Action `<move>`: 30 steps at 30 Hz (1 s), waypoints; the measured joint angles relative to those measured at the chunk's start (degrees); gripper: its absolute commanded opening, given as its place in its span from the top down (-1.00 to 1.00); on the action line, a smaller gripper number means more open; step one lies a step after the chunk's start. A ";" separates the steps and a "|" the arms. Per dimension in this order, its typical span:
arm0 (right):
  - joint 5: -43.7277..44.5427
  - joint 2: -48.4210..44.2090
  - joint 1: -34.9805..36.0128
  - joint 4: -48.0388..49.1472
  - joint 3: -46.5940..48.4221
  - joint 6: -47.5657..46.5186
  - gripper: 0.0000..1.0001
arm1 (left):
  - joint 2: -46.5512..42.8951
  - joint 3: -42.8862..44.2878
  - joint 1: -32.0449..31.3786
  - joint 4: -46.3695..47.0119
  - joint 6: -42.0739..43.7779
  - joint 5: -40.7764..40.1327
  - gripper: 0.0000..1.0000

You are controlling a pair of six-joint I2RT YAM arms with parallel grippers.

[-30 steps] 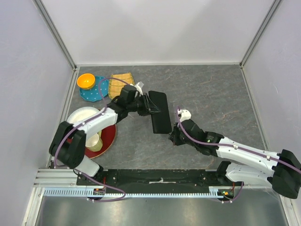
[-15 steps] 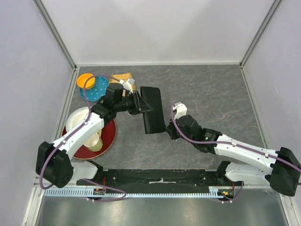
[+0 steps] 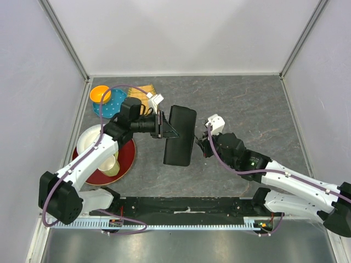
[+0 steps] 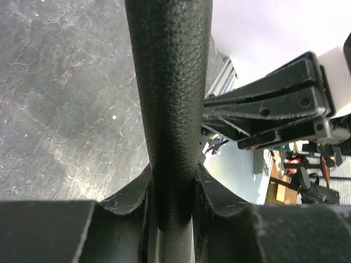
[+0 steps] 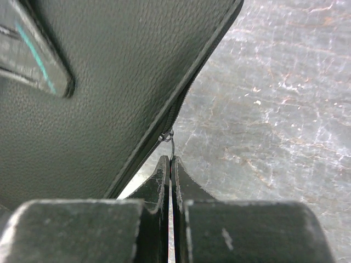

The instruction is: Sort the hair-cutting tools

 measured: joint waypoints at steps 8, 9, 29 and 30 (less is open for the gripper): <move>3.63 -1.81 -0.02 0.04 2.60 -2.54 1.00 | -2.86 -1.73 -0.28 -0.22 4.13 5.27 0.95; 4.15 -2.05 -0.02 0.00 3.04 -2.97 1.00 | -3.45 -2.21 -0.35 -0.31 4.57 5.92 0.95; 0.90 -9.05 0.17 -11.63 13.07 -18.69 1.00 | -7.98 -4.09 -6.23 1.70 12.61 11.98 0.95; -0.04 -9.92 0.28 -12.90 13.55 -20.00 1.00 | -8.17 -4.09 -6.47 1.84 13.07 12.57 0.95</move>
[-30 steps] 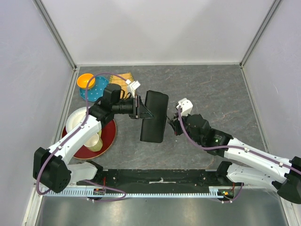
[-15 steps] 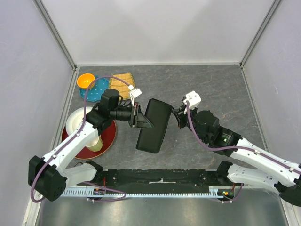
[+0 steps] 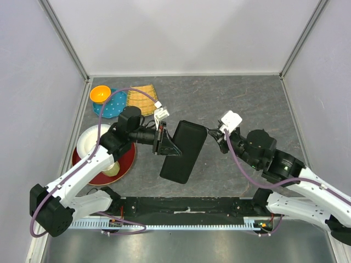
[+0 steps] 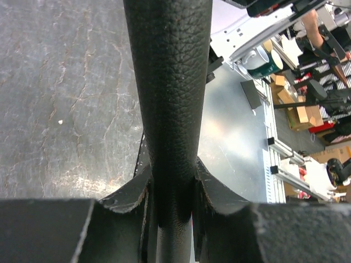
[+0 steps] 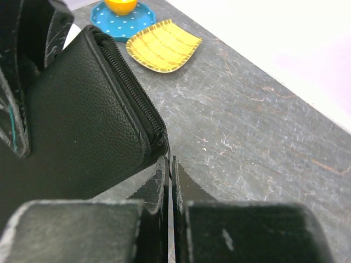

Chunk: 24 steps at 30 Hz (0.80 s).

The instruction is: Sort the hair-cutting tools

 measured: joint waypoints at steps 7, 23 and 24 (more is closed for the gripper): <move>-7.26 -3.89 0.15 -8.46 4.44 -9.53 1.00 | -0.37 0.02 -4.17 1.84 2.27 1.99 0.95; -17.51 4.35 0.20 -28.55 21.20 -22.51 1.00 | 3.65 3.13 -15.54 -2.89 8.90 0.02 0.95; -17.64 4.85 0.20 -29.44 21.81 -22.99 1.00 | 4.09 3.30 -16.06 -3.32 9.18 -0.11 0.95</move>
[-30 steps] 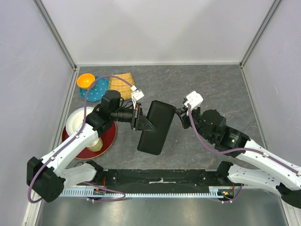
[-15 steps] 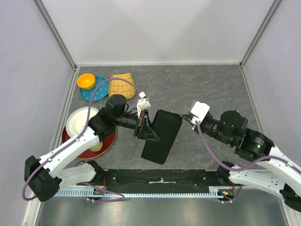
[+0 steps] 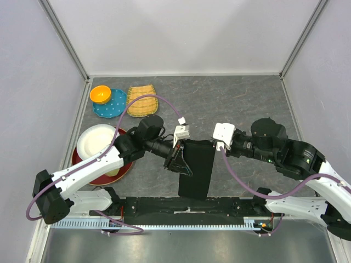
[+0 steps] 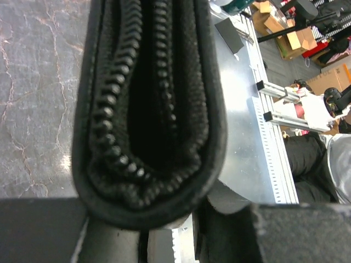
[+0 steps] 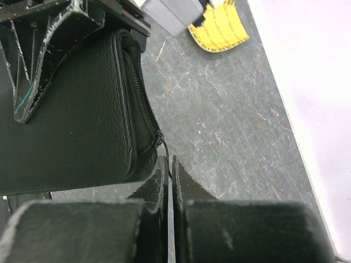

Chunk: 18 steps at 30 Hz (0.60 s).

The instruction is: Sort the hair-cutting tools

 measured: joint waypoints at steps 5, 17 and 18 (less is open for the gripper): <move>-0.52 1.44 -0.02 -3.87 1.03 -1.90 1.00 | 2.08 0.83 -1.40 -2.32 1.46 -1.11 0.95; -4.44 4.59 0.00 -5.79 2.82 -3.45 1.00 | 5.64 3.61 -4.13 -6.54 4.74 -2.03 0.95; -4.81 4.70 0.00 -5.79 2.82 -3.45 1.00 | 5.92 3.82 -4.26 -6.86 4.94 -2.03 0.95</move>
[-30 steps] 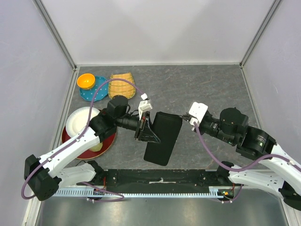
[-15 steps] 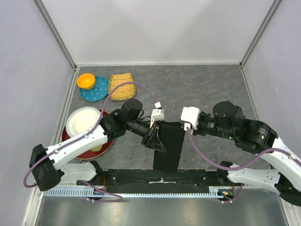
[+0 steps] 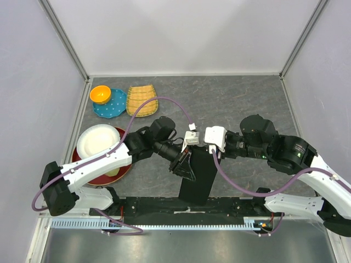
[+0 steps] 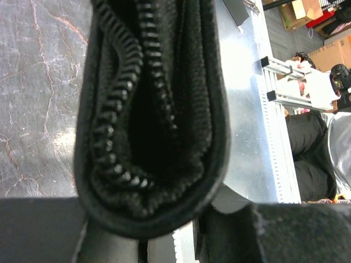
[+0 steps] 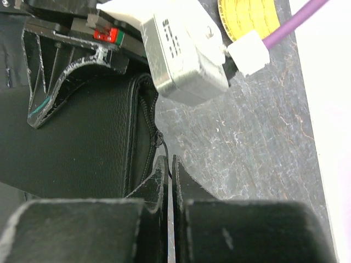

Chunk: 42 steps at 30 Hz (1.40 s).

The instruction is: Sort the hair-cutting tools

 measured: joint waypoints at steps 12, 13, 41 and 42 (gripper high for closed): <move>-4.87 0.37 -0.13 7.43 -5.09 2.29 1.00 | 2.19 1.11 -1.44 -3.32 1.84 0.11 0.95; -5.18 0.39 -0.17 7.91 -5.51 2.75 1.00 | 2.34 1.11 -1.49 -3.63 1.95 0.11 0.95; 39.19 -11.89 -1.05 20.13 -13.14 21.38 -0.50 | 1.57 -1.64 8.50 -0.37 -5.01 -9.38 0.95; 41.57 -11.80 -1.05 20.09 -13.07 22.73 -0.51 | 2.60 -1.51 9.86 0.09 -6.12 -9.92 0.95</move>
